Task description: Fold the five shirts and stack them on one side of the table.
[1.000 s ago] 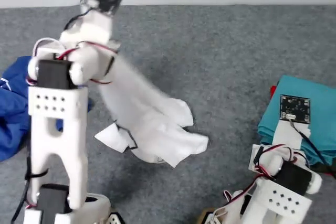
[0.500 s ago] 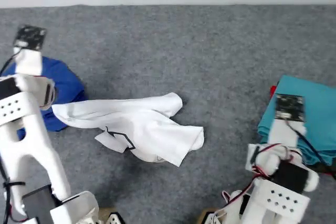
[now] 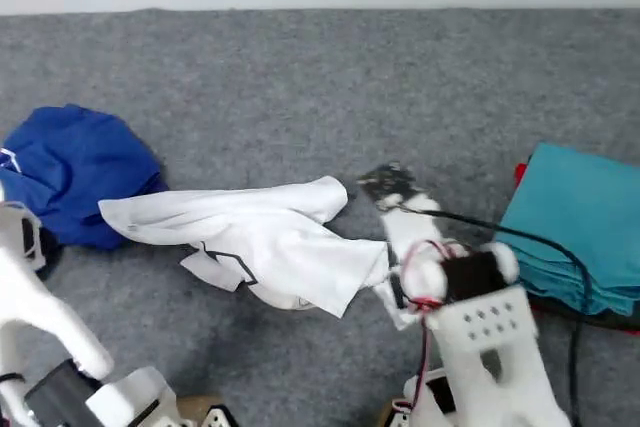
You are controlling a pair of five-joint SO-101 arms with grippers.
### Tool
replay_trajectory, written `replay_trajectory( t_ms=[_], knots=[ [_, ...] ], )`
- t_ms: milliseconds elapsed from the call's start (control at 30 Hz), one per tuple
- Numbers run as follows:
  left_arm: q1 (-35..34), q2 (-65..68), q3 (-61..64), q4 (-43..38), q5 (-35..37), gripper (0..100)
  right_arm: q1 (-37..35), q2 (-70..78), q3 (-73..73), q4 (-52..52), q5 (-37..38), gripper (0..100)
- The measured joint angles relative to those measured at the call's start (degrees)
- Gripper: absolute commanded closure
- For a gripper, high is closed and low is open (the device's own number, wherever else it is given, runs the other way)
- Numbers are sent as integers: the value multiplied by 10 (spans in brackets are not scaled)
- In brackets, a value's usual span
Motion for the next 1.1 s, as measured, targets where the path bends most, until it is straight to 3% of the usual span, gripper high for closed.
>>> replay_trajectory(
  t_ms=[133,533,1000,1100],
  knots=[
    [-11,0,33,-8,0,813,-69,88,-44,8,0,796],
    [-14,0,34,-19,0,813,-240,278,-69,-71,0,794],
    [-47,0,34,-19,27,813,-256,477,-69,-212,0,800],
    [-57,0,34,-19,27,813,-255,509,-72,-236,-1,864]
  ],
)
